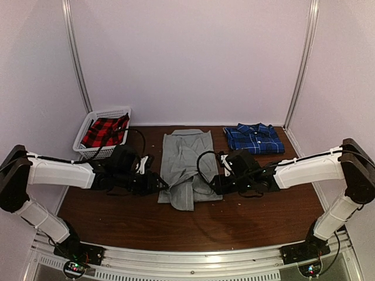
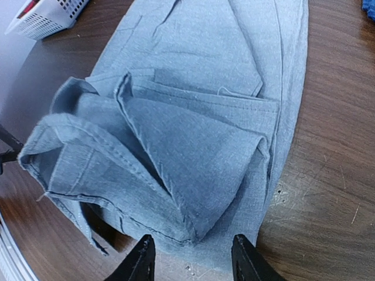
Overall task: Fold and stack the long sleeve shirts
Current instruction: Fold the rectangle-folded shirt at the center of the board, then adjust the 2/3-rectangle-folded shirt at the center of the board.
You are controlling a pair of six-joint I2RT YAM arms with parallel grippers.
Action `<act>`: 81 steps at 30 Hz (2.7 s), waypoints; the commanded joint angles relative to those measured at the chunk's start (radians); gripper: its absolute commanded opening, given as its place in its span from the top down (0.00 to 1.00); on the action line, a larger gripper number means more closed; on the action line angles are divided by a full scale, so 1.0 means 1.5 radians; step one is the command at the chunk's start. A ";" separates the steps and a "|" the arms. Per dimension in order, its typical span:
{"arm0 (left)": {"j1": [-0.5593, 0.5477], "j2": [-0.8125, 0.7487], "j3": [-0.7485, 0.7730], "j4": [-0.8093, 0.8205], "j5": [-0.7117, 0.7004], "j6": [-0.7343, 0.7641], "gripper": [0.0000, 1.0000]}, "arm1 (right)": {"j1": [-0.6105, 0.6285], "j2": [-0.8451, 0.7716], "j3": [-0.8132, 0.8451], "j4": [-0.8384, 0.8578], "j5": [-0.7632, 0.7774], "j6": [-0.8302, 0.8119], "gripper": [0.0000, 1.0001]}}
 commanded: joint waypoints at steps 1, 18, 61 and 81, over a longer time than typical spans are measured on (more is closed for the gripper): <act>-0.019 0.030 0.025 -0.013 -0.056 0.002 0.51 | 0.021 0.041 0.031 -0.024 0.059 0.002 0.55; -0.031 0.099 0.078 -0.027 -0.088 0.003 0.61 | 0.025 0.102 0.062 -0.008 0.094 0.038 0.66; 0.125 0.247 0.341 -0.009 -0.033 0.027 0.40 | -0.092 0.112 0.262 -0.096 0.011 -0.026 0.55; 0.146 0.200 0.323 -0.050 -0.017 0.064 0.41 | 0.149 0.133 0.176 0.043 -0.024 -0.058 0.64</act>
